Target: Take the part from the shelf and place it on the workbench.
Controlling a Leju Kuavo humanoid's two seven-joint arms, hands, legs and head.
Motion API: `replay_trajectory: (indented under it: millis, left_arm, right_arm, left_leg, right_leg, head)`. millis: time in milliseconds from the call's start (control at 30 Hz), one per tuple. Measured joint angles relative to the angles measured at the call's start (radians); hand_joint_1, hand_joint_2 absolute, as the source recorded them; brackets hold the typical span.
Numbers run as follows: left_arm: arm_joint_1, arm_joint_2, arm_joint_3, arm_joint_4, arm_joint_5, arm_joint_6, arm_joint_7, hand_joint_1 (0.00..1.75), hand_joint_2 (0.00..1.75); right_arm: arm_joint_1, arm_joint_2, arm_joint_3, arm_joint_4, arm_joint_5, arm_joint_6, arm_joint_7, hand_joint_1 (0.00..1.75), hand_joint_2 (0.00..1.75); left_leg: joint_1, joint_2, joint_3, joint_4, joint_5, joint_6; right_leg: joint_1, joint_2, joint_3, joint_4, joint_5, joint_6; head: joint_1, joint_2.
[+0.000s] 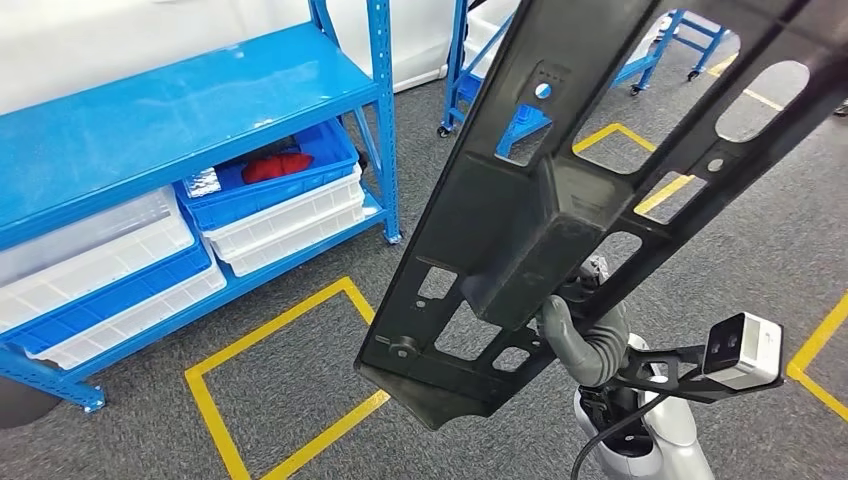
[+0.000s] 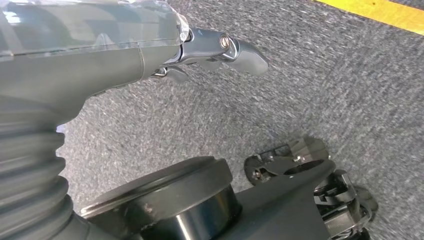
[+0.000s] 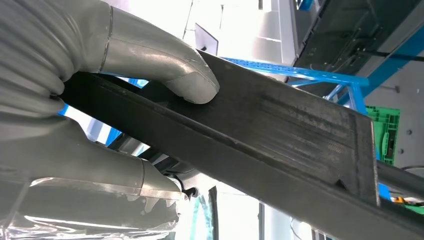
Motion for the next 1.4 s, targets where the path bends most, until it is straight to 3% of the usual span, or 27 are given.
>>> replay_trajectory:
  millis: [67,133,167,200,233,300,367,433,500,567,633,667,700,733,800,833,900,967,1033,1100,1167,1200,1267,1333,1400]
  left_arm:
    - [0.002,-0.001,0.001,0.000,0.010,0.004,0.000,0.00,1.75]
    - [0.006,0.000,0.003,0.001,0.020,0.011,0.001,0.00,1.75]
    - [0.007,0.000,0.004,0.001,0.025,0.014,0.001,0.00,1.75]
    - [0.007,0.001,0.005,0.001,0.028,0.017,-0.001,0.00,1.75]
    - [0.007,0.001,0.005,0.001,0.030,0.019,-0.003,0.00,1.75]
    - [0.006,0.001,0.006,0.001,0.031,0.022,-0.009,0.00,1.75]
    - [0.004,0.002,0.006,0.001,0.032,0.027,-0.013,0.00,1.75]
    - [-0.001,0.002,0.006,0.001,0.031,0.030,-0.017,0.00,1.75]
    - [-0.009,0.003,0.006,0.001,0.027,0.031,-0.021,0.00,1.75]
    - [-0.014,0.004,0.005,0.002,0.020,0.032,-0.025,0.00,1.75]
    - [-0.015,0.006,0.004,0.003,0.016,0.031,-0.026,0.00,1.75]
    - [-0.016,0.007,0.004,0.003,0.015,0.031,-0.027,0.00,1.75]
    - [-0.017,0.007,0.004,0.004,0.014,0.031,-0.027,0.00,1.75]
    - [-0.018,0.008,0.004,0.005,0.013,0.032,-0.027,0.00,1.75]
    - [-0.016,0.011,0.004,0.005,0.014,0.032,-0.027,0.00,1.75]
    - [-0.013,0.013,0.004,0.006,0.015,0.032,-0.026,0.00,1.75]
    - [-0.004,0.017,0.003,0.006,0.018,0.032,-0.022,0.00,1.75]
    - [0.004,0.019,0.003,0.006,0.020,0.029,-0.013,0.00,1.75]
    - [0.009,0.021,0.003,0.007,0.021,0.022,0.002,0.00,1.75]
    - [0.012,0.023,0.003,0.007,0.021,0.010,0.024,0.00,1.75]
    - [0.012,0.024,0.003,0.007,0.015,-0.001,0.043,0.00,1.75]
    - [0.011,0.024,0.003,0.007,0.011,-0.004,0.048,0.00,1.75]
    - [0.011,0.025,0.003,0.007,0.003,-0.007,0.052,0.00,1.75]
    - [0.012,0.024,0.003,0.007,-0.001,-0.006,0.051,0.00,1.75]
    - [0.014,0.025,0.003,0.007,-0.003,-0.002,0.046,0.00,1.75]
  right_arm:
    - [-0.003,0.001,-0.008,0.004,-0.010,0.013,-0.001,1.75,1.75]
    - [-0.007,0.005,-0.013,0.012,-0.019,0.031,-0.009,1.75,1.75]
    - [-0.009,0.007,-0.014,0.016,-0.021,0.038,-0.014,1.75,1.75]
    - [-0.012,0.008,-0.015,0.021,-0.023,0.044,-0.018,1.75,1.75]
    - [-0.016,0.009,-0.017,0.024,-0.024,0.047,-0.022,1.75,1.75]
    - [-0.026,0.010,-0.022,0.026,-0.029,0.053,-0.031,1.75,1.75]
    - [-0.035,0.013,-0.028,0.025,-0.036,0.056,-0.038,1.75,1.75]
    - [-0.038,0.016,-0.033,0.023,-0.040,0.056,-0.043,1.75,1.75]
    - [-0.039,0.019,-0.037,0.021,-0.040,0.056,-0.046,1.75,1.75]
    - [-0.037,0.029,-0.039,0.019,-0.038,0.055,-0.048,1.75,1.75]
    - [-0.031,0.040,-0.039,0.019,-0.036,0.054,-0.049,1.75,1.75]
    - [-0.028,0.043,-0.039,0.019,-0.035,0.054,-0.049,1.75,1.75]
    - [-0.025,0.045,-0.039,0.019,-0.034,0.054,-0.049,1.75,1.75]
    - [-0.023,0.048,-0.039,0.019,-0.033,0.054,-0.049,1.75,1.75]
    - [-0.020,0.053,-0.039,0.019,-0.032,0.055,-0.054,1.75,1.75]
    - [-0.017,0.057,-0.039,0.019,-0.030,0.054,-0.056,1.75,1.75]
    - [-0.004,0.064,-0.039,0.015,-0.024,0.053,-0.061,1.75,1.75]
    - [0.015,0.069,-0.039,0.008,-0.018,0.051,-0.062,1.75,1.75]
    - [0.029,0.072,-0.039,0.003,-0.016,0.049,-0.060,1.75,1.75]
    - [0.037,0.076,-0.040,0.002,-0.015,0.049,-0.055,1.75,1.75]
    - [0.049,0.079,-0.041,0.002,-0.015,0.049,-0.049,1.75,1.75]
    - [0.056,0.080,-0.041,0.002,-0.015,0.049,-0.047,1.75,1.75]
    - [0.064,0.081,-0.044,0.002,-0.015,0.049,-0.045,1.75,1.75]
    - [0.065,0.082,-0.046,0.001,-0.015,0.050,-0.044,1.75,1.75]
    - [0.067,0.083,-0.049,-0.002,-0.014,0.051,-0.040,1.75,1.75]
  left_leg:
    - [-0.002,0.023,0.002,-0.004,0.002,0.008]
    - [-0.006,0.048,0.001,-0.003,0.001,0.011]
    - [-0.008,0.060,0.001,-0.003,0.000,0.012]
    - [-0.010,0.072,0.002,-0.003,-0.002,0.012]
    - [-0.012,0.083,0.004,-0.003,-0.003,0.012]
    - [-0.018,0.102,0.009,-0.003,-0.008,0.009]
    - [-0.023,0.119,0.013,-0.003,-0.013,0.001]
    - [-0.025,0.137,0.018,-0.005,-0.018,-0.008]
    - [-0.023,0.116,0.015,0.016,-0.038,-0.018]
    - [-0.020,0.068,-0.027,0.113,-0.094,-0.026]
    - [-0.018,0.050,-0.092,0.245,-0.148,-0.030]
    - [-0.017,0.048,-0.112,0.281,-0.151,-0.032]
    - [-0.015,0.047,-0.115,0.280,-0.135,-0.033]
    - [-0.012,0.043,-0.101,0.240,-0.100,-0.034]
    - [-0.005,0.003,-0.049,0.108,-0.027,-0.033]
    - [-0.001,-0.019,-0.028,0.057,-0.008,-0.032]
    - [-0.001,-0.038,-0.013,0.018,-0.007,-0.025]
    - [-0.002,-0.018,-0.009,0.010,-0.004,-0.012]
    - [-0.001,0.005,-0.005,0.001,0.002,0.002]
    - [-0.003,0.029,-0.003,-0.003,0.002,0.010]
    - [-0.006,0.055,-0.002,-0.002,-0.001,0.011]
    - [-0.006,0.067,-0.001,-0.002,-0.002,0.010]
    - [-0.006,0.091,0.005,-0.002,-0.007,0.006]
    - [-0.010,0.111,0.011,-0.002,-0.015,-0.002]
    - [-0.015,0.129,0.017,-0.003,-0.021,-0.012]
  right_leg:
    - [0.002,-0.055,-0.047,0.097,-0.051,0.006]
    - [0.000,-0.076,-0.108,0.220,-0.098,0.010]
    - [-0.001,-0.079,-0.122,0.247,-0.099,0.010]
    - [0.000,-0.082,-0.116,0.236,-0.082,0.008]
    - [0.001,-0.089,-0.089,0.186,-0.052,0.003]
    - [0.013,-0.132,-0.016,0.048,-0.003,-0.014]
    - [0.026,-0.159,0.019,-0.022,0.008,-0.030]
    - [0.027,-0.140,0.019,-0.028,0.008,-0.039]
    - [0.020,-0.118,0.023,-0.037,0.013,-0.048]
    - [0.014,-0.096,0.026,-0.043,0.017,-0.055]
    - [0.012,-0.071,0.025,-0.042,0.018,-0.058]
    - [0.012,-0.057,0.025,-0.042,0.018,-0.058]
    - [0.012,-0.043,0.026,-0.040,0.018,-0.057]
    - [0.011,-0.029,0.026,-0.038,0.017,-0.056]
    - [0.011,-0.003,0.023,-0.029,0.014,-0.050]
    - [0.011,0.010,0.018,-0.023,0.013,-0.044]
    - [0.009,0.032,0.007,-0.017,0.016,-0.031]
    - [0.005,0.041,0.002,-0.016,0.018,-0.018]
    - [0.006,-0.002,-0.017,0.024,-0.008,-0.009]
    - [0.005,-0.058,-0.071,0.138,-0.069,-0.001]
    - [0.001,-0.075,-0.123,0.247,-0.109,0.005]
    - [-0.001,-0.079,-0.126,0.256,-0.104,0.006]
    - [0.000,-0.095,-0.071,0.159,-0.048,0.002]
    - [0.009,-0.133,0.001,0.028,-0.008,-0.010]
    - [0.019,-0.146,0.024,-0.019,-0.007,-0.024]
  head:
    - [0.000,0.000]
    - [0.000,0.000]
    - [0.000,0.000]
    - [0.000,0.000]
    - [0.000,0.000]
    - [0.000,0.000]
    - [0.000,0.000]
    - [0.000,0.000]
    - [0.000,0.000]
    - [0.000,0.000]
    - [0.000,0.000]
    - [0.000,0.000]
    - [0.000,0.000]
    - [0.000,0.000]
    - [0.000,0.000]
    - [0.000,0.000]
    - [0.000,0.000]
    - [0.000,0.000]
    - [0.000,0.000]
    - [0.000,0.000]
    - [0.000,0.000]
    - [0.000,0.000]
    - [0.000,0.000]
    - [0.000,0.000]
    - [0.000,0.000]
